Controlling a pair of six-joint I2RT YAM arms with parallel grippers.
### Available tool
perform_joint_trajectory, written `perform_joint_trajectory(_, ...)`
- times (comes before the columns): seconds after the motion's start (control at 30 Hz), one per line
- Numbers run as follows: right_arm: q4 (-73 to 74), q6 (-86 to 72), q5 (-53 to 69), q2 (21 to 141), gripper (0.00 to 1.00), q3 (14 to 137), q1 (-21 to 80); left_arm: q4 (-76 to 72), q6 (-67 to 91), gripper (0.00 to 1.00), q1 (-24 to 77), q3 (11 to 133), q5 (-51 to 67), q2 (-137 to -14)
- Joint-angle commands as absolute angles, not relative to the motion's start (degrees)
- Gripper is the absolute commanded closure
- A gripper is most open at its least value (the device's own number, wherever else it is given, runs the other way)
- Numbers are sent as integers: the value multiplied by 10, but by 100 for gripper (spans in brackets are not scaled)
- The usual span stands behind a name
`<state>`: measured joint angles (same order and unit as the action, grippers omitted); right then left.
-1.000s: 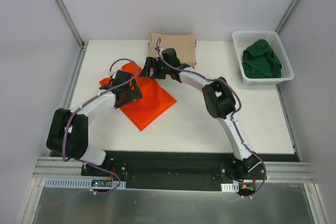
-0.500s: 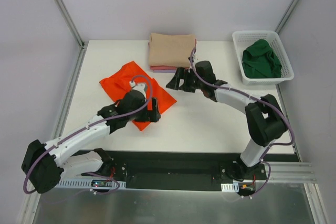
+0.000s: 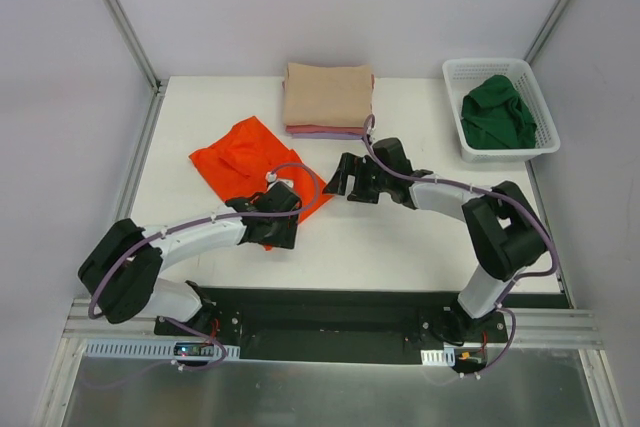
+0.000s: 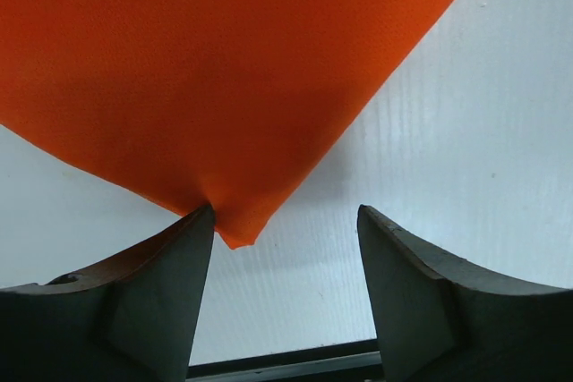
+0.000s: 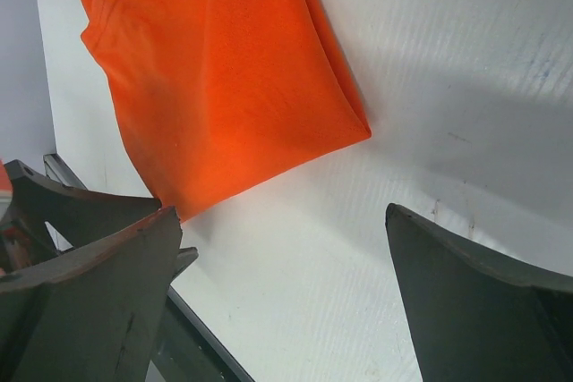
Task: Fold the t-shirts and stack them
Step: Grab one side of the 2/3 rectangular tshirt with both arms
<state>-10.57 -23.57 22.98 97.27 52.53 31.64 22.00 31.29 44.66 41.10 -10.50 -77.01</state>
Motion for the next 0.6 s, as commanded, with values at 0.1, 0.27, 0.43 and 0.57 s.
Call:
perform_joint_trajectory(0.1, -125, -250, 243, 992, 1, 548, 318, 240, 294, 51, 452, 438, -134, -827)
perform_joint_trajectory(0.27, -107, -276, 232, 1015, 11, 571, 319, 249, 295, 83, 462, 438, -147, -852)
perform_joint_trajectory(0.43, -36, -291, 178, 1048, 23, 615, 332, 258, 299, 100, 468, 442, -153, -865)
perform_joint_trajectory(0.57, -9, -312, 137, 1051, 34, 612, 339, 258, 300, 100, 472, 442, -151, -864)
